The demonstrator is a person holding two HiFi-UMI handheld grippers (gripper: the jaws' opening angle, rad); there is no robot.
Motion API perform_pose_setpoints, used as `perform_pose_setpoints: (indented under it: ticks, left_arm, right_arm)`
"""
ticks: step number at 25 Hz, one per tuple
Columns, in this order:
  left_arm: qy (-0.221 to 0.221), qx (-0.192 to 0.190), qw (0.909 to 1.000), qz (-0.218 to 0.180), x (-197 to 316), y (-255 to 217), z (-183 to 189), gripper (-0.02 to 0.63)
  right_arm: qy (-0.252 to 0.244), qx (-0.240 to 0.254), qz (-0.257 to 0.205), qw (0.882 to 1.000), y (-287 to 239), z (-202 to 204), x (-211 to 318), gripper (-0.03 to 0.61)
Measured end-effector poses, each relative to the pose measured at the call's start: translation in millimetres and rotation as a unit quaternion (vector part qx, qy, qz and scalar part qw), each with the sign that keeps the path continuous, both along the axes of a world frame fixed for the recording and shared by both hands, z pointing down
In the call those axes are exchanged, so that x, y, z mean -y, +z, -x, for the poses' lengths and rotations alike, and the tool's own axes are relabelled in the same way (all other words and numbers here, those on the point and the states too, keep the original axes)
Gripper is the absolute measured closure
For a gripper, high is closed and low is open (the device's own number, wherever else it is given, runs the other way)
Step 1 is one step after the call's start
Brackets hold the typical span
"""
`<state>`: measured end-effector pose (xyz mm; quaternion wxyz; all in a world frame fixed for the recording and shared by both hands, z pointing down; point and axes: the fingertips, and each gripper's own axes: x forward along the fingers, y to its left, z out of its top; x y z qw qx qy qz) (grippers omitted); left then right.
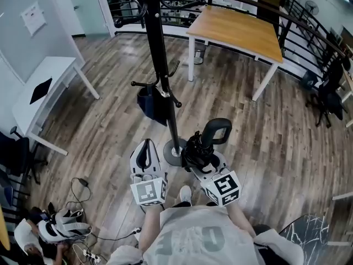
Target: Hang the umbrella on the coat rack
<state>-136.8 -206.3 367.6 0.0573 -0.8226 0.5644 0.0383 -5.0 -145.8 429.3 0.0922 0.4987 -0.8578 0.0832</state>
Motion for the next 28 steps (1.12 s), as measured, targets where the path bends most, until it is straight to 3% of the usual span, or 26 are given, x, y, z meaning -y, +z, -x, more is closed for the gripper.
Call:
perform_pose_setpoints:
  ticks: [5,10,16,28]
  left_arm:
    - [0.007,-0.011,0.9999,0.011,27.2,13.1,11.9,0.584]
    - [-0.001,-0.017,0.9997,0.016,38.2,21.6,16.1,0.584]
    - [-0.019,-0.008,0.9998,0.000,49.0,10.8,7.6,0.584]
    - [-0.063,0.002,0.9980,0.007,74.6,10.6,9.7,0.584]
  right_arm:
    - [-0.002,-0.008,0.024,1.000,15.0,15.0,19.7,0.307]
    - [-0.033,0.016,0.031,0.999,16.8,32.0,33.5,0.307]
    - [-0.063,0.014,0.023,0.998,14.2,32.4,55.8,0.307]
    - [-0.099,0.017,0.060,0.993,35.3,31.4,81.1,0.307]
